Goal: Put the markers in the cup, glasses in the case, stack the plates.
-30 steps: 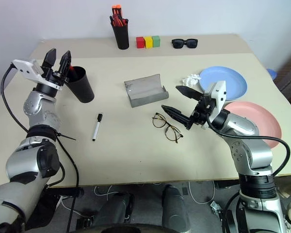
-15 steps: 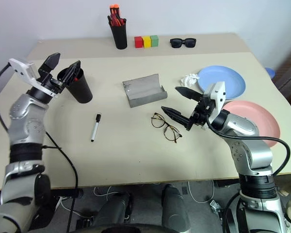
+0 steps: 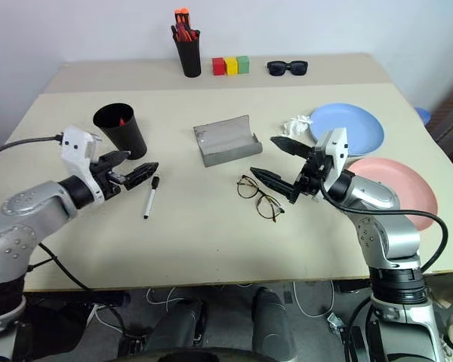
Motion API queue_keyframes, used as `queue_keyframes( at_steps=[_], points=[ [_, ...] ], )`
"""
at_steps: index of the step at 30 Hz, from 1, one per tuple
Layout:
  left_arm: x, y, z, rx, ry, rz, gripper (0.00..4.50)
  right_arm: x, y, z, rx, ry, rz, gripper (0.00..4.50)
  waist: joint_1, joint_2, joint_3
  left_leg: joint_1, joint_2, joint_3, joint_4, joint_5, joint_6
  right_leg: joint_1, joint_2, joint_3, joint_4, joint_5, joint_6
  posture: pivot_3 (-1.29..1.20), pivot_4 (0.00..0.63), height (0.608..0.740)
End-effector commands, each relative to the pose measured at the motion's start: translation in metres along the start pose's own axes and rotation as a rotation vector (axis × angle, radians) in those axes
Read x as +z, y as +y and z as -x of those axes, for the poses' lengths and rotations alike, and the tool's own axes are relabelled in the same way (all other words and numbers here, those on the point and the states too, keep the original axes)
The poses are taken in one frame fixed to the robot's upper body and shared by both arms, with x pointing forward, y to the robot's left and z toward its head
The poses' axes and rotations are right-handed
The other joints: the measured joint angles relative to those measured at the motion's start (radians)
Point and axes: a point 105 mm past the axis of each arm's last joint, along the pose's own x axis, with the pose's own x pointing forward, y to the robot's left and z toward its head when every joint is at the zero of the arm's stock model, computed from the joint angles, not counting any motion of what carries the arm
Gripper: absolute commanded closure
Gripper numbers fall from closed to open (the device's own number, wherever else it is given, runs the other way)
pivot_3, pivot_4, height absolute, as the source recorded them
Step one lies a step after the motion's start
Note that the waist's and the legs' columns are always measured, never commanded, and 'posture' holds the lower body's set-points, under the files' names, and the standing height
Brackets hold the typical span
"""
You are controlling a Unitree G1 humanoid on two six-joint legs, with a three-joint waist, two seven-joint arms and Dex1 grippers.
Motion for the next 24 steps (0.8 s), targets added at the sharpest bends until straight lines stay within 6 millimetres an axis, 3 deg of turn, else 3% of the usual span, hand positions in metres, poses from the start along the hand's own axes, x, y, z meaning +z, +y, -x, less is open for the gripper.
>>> queue_keyframes(
  at_steps=[1, 8, 17, 24],
  points=[
    [0.004, 0.006, -0.007, 0.127, 0.008, -0.007, 0.08, 0.008, -0.002, 0.002, 0.003, -0.021, 0.037, 0.00, 0.003, 0.000, 0.000, 0.000, 0.000, 0.000, 0.000, 0.000, 0.000, 0.000, 0.000, 0.000, 0.000, 0.000, 0.000, 0.00, 0.150, 0.740],
    [-0.038, 0.011, -0.027, 0.236, 0.251, 0.028, 0.08, 0.008, 0.000, -0.004, 0.006, -0.026, 0.046, 0.00, -0.003, 0.000, 0.000, 0.000, 0.000, 0.000, -0.001, 0.000, 0.000, 0.000, 0.000, 0.000, 0.000, 0.000, 0.000, 0.00, 0.150, 0.740],
    [-0.040, 0.004, -0.049, 0.210, 0.330, 0.166, 0.08, 0.008, 0.004, 0.000, 0.003, -0.021, 0.035, 0.00, 0.000, 0.000, 0.000, 0.000, 0.000, 0.000, 0.000, 0.000, -0.001, 0.000, 0.000, 0.000, -0.001, 0.000, 0.000, 0.00, 0.150, 0.740],
    [-0.042, 0.001, -0.052, 0.167, 0.411, 0.144, 0.08, 0.008, 0.002, 0.002, -0.019, -0.019, 0.042, 0.00, -0.004, 0.000, 0.000, 0.000, 0.000, 0.000, -0.001, 0.000, -0.001, 0.000, 0.000, 0.000, -0.001, 0.000, 0.000, 0.00, 0.150, 0.740]
  ],
)
